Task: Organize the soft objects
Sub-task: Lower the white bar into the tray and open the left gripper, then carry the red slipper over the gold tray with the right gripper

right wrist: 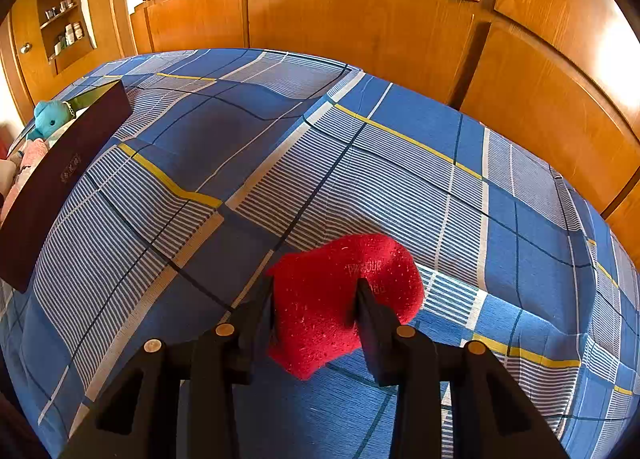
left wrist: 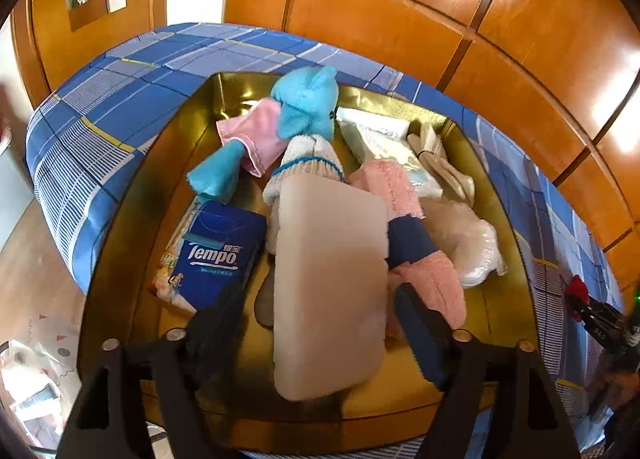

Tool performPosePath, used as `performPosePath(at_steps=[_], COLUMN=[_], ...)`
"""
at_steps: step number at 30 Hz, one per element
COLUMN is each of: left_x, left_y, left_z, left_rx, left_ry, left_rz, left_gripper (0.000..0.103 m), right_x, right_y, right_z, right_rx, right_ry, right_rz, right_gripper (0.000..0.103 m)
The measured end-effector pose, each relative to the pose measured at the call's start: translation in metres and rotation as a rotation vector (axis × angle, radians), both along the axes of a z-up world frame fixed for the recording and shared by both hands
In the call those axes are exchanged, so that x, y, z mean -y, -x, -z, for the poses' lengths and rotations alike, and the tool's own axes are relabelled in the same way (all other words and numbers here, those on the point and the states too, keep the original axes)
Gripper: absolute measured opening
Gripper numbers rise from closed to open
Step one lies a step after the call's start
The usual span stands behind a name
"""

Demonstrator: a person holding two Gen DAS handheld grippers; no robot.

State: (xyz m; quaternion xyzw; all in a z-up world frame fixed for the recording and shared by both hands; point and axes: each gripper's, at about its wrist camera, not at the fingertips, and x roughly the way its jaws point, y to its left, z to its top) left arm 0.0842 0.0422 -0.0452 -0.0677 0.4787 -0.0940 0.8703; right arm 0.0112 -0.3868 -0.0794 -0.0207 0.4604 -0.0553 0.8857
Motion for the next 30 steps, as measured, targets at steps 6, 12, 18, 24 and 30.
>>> performPosePath(at_steps=[6, 12, 18, 24, 30], left_x=[-0.006, -0.003, -0.006, -0.008, -0.015], left_y=[0.010, 0.029, 0.038, 0.043, 0.046], left_z=[-0.016, -0.037, -0.049, -0.049, -0.047], left_rx=[0.057, 0.167, 0.227, 0.236, 0.239], left_ry=[-0.011, -0.110, -0.139, -0.133, -0.130], left_rz=[-0.030, -0.075, -0.079, -0.081, -0.092], left_gripper=[0.082, 0.082, 0.083, 0.083, 0.083], right_x=[0.000, -0.002, -0.002, -0.006, -0.014], right_y=[0.000, 0.000, -0.001, -0.005, -0.005], right_z=[0.000, -0.001, -0.001, -0.003, -0.016], right_rx=[-0.001, -0.005, -0.007, -0.040, -0.037], right_ry=[0.005, 0.020, 0.019, 0.034, 0.037], right_rz=[-0.001, -0.004, 0.001, 0.042, 0.095], right_gripper=[0.038, 0.037, 0.037, 0.034, 0.032])
